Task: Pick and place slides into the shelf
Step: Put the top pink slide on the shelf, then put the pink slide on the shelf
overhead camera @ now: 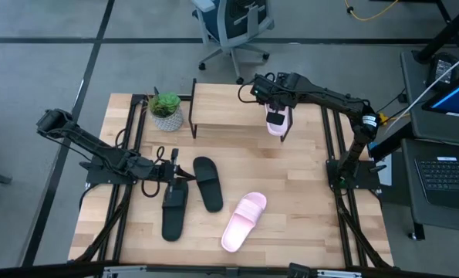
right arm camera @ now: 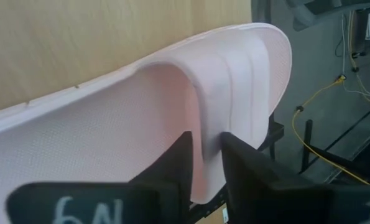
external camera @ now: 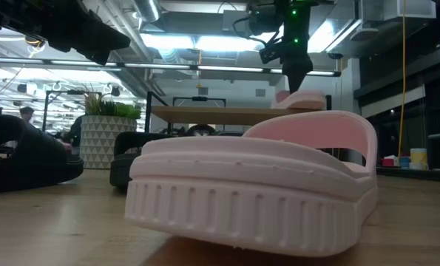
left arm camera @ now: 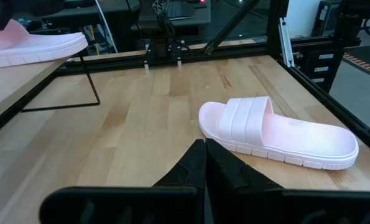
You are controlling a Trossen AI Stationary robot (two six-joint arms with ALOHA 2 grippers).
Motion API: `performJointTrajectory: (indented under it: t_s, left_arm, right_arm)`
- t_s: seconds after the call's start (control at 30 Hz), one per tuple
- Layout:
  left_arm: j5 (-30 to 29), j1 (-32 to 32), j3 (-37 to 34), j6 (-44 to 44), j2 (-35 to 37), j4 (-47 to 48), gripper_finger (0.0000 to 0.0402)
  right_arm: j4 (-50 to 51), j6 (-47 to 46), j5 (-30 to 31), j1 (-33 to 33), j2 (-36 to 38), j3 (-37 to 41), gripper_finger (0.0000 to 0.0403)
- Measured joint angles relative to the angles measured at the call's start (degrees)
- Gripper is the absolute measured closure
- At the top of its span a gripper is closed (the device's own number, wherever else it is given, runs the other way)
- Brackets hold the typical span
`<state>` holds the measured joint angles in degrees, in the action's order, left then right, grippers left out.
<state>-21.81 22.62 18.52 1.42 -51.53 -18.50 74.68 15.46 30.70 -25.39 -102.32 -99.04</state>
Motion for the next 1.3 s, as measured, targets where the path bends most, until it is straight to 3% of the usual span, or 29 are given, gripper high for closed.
performJointTrajectory:
  t_s: [0.33,0.5,0.9,1.3]
  left_arm:
    - [0.0,0.0,0.0,0.0,0.0,0.0,0.0401]
    - [0.0,0.0,0.0,0.0,0.0,0.0,0.0401]
    - [0.0,0.0,0.0,0.0,0.0,0.0,0.0401]
    - [0.0,0.0,0.0,-0.1,0.0,0.0,0.0401]
  right_arm:
    - [0.5,0.3,-3.0,0.0,0.0,-0.2,0.0221]
    - [1.7,-0.1,-3.2,0.2,0.0,-2.9,0.0194]
    - [8.4,-7.3,-3.0,2.9,0.0,-8.4,0.0193]
    - [14.3,-14.0,-3.0,7.0,0.0,-8.9,0.019]
